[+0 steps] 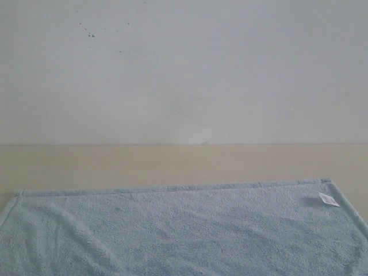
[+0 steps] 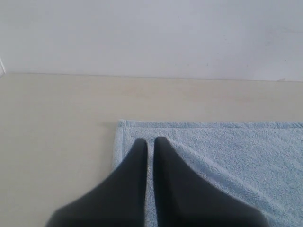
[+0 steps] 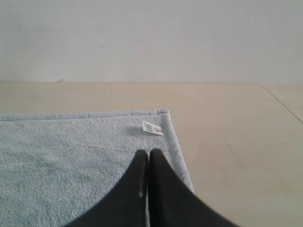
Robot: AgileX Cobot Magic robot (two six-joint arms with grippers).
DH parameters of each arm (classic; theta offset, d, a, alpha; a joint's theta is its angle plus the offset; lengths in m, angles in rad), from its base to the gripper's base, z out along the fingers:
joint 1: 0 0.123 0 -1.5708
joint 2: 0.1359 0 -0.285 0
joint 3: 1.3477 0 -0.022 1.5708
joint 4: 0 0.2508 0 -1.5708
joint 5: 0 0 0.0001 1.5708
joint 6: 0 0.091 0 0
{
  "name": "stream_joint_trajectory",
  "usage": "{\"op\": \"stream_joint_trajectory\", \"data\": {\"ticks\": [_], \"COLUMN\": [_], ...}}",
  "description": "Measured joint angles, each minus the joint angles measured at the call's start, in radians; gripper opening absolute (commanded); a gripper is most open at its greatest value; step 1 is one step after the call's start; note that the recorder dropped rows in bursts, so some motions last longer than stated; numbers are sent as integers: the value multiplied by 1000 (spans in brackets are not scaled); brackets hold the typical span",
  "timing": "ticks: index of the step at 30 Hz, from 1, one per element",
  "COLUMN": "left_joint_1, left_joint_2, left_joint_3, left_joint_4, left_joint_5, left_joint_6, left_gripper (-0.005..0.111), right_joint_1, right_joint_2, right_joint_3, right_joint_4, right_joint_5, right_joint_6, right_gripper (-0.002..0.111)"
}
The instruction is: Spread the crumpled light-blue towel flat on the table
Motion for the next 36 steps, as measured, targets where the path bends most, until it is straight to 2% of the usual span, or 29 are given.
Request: {"op": "stream_joint_trajectory", "data": {"ticks": [4, 8, 12, 28, 33, 36], "left_joint_1": [0, 0, 0, 0, -4, -8], "left_joint_2": [-97, -157, -201, -289, -309, -310], "left_joint_3": [110, 230, 292, 296, 296, 296], "left_joint_4": [0, 0, 0, 11, 27, -49], "left_joint_5": [-137, -339, -463, -482, -417, -380], "left_joint_6": [0, 0, 0, 0, 16, 95], "left_gripper": [4, 4, 4, 4, 4, 4], "right_joint_1": [0, 0, 0, 0, 0, 0], "right_joint_2": [0, 0, 0, 0, 0, 0], "right_joint_3": [0, 0, 0, 0, 0, 0], "right_joint_4": [0, 0, 0, 0, 0, 0], "right_joint_5": [0, 0, 0, 0, 2, -3], "right_joint_6": [2, 2, 2, 4, 4, 12], "right_gripper": [0, 0, 0, 0, 0, 0]}}
